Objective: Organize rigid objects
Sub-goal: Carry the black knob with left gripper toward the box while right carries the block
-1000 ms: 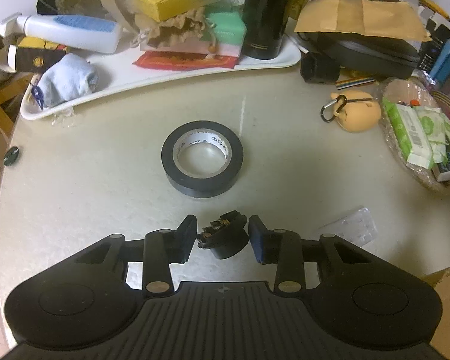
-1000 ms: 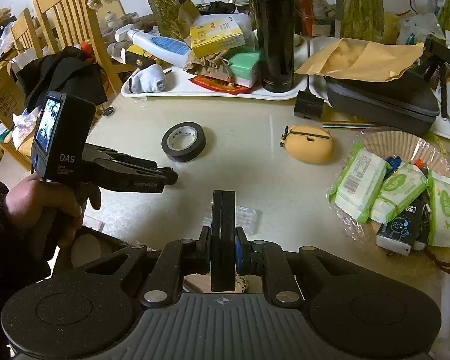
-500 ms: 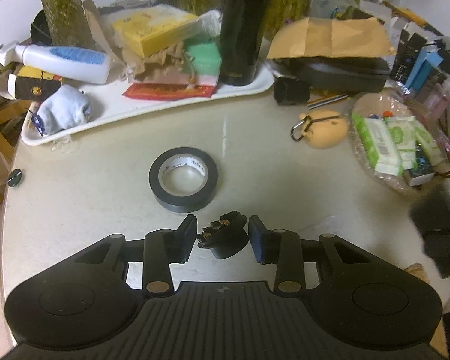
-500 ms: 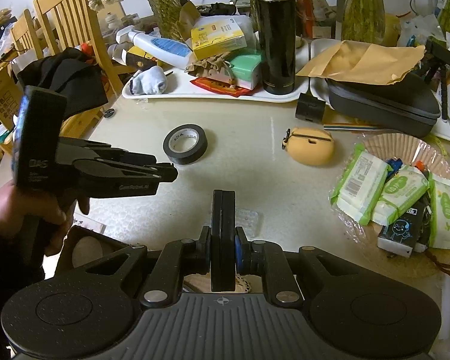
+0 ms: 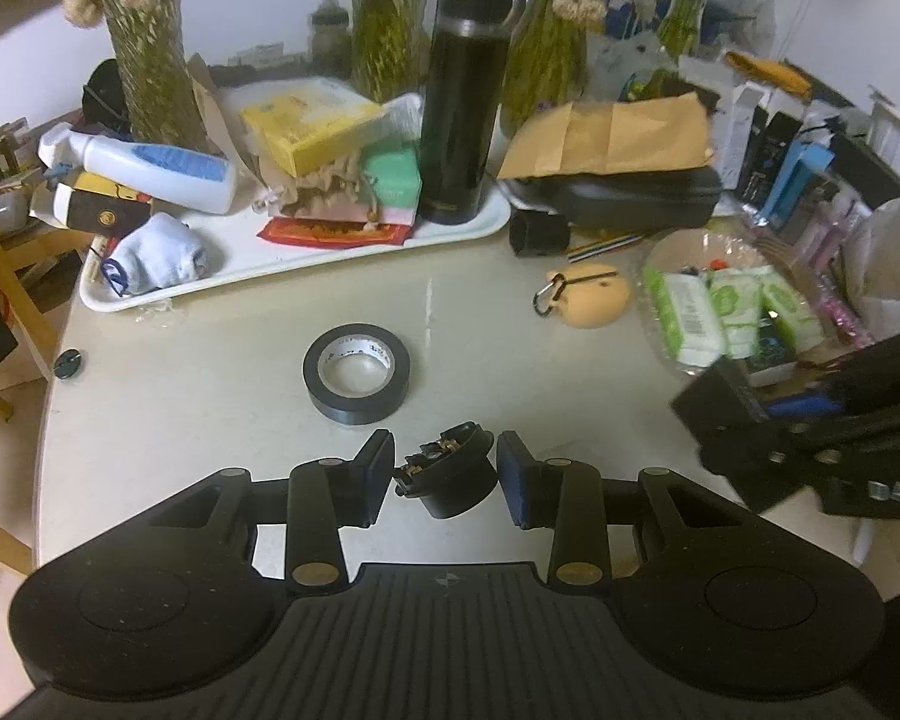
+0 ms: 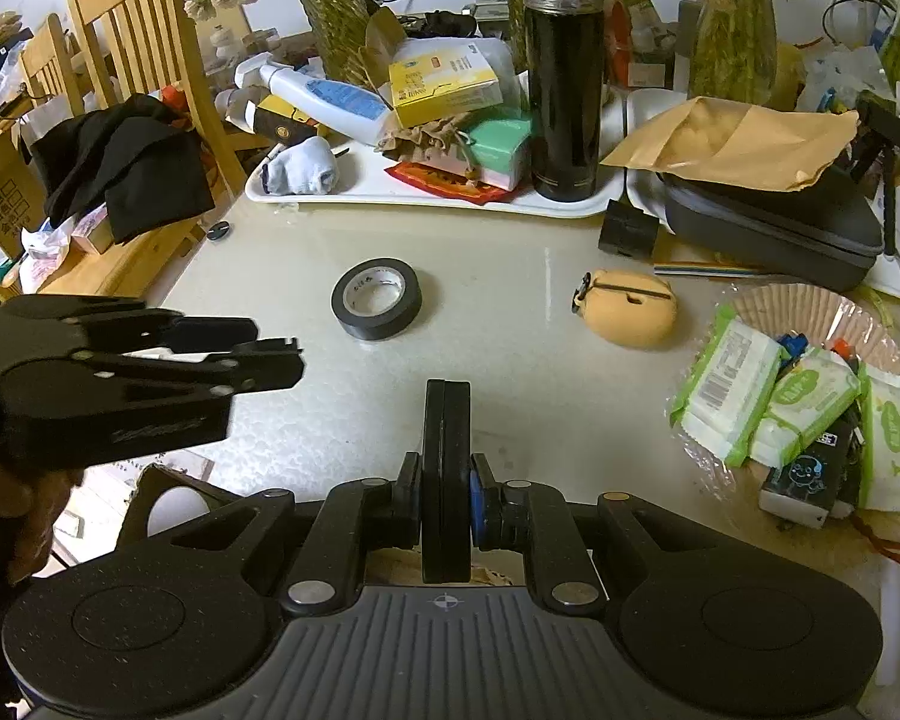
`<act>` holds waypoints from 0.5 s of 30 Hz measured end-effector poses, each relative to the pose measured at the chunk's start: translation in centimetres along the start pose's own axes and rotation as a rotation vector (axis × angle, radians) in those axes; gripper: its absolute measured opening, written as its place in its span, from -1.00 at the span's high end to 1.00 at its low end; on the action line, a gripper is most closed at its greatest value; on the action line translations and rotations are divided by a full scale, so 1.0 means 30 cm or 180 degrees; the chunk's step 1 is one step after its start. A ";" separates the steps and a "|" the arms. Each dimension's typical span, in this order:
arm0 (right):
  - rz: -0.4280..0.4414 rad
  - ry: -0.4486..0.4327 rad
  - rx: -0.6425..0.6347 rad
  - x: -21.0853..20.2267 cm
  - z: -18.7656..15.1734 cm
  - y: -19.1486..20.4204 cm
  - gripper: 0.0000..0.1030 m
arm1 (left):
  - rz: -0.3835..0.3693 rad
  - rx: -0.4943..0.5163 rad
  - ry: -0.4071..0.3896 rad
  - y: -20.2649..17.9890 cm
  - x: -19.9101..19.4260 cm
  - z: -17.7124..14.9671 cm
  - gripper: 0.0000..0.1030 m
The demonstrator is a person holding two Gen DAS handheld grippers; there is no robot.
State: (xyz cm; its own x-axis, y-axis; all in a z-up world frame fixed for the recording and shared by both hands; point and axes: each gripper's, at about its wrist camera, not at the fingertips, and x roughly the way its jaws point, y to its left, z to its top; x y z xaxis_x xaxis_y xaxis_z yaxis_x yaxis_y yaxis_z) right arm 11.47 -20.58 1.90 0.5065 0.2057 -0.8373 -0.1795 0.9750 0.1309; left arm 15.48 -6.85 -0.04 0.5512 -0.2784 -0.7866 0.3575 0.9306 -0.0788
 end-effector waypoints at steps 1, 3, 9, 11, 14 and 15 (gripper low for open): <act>0.0000 0.0000 -0.0011 0.001 0.001 0.003 0.66 | -0.0004 -0.0003 -0.0015 -0.001 -0.013 -0.005 0.28; -0.0003 0.0002 -0.0026 0.000 -0.001 0.010 0.66 | -0.0014 -0.0012 -0.0034 -0.004 -0.036 -0.016 0.28; 0.0026 -0.0004 -0.0064 -0.008 -0.008 0.035 0.66 | -0.0041 -0.0083 -0.0084 0.004 -0.090 -0.044 0.28; 0.0026 -0.0005 -0.0079 -0.010 -0.011 0.044 0.66 | -0.0074 -0.0113 -0.0100 0.005 -0.108 -0.055 0.28; 0.0042 -0.0019 -0.0110 -0.019 -0.016 0.057 0.66 | -0.0108 -0.0130 -0.0120 0.000 -0.132 -0.075 0.28; 0.0046 -0.0025 -0.0119 -0.022 -0.016 0.061 0.66 | -0.0111 -0.0130 -0.0117 -0.004 -0.140 -0.083 0.28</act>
State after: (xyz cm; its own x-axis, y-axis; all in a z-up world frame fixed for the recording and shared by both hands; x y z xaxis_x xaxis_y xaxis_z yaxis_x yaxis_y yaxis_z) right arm 10.40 -18.97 2.44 0.5103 0.2207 -0.8312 -0.2182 0.9681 0.1230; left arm 11.25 -5.19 1.76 0.5665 -0.3187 -0.7599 0.3464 0.9289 -0.1313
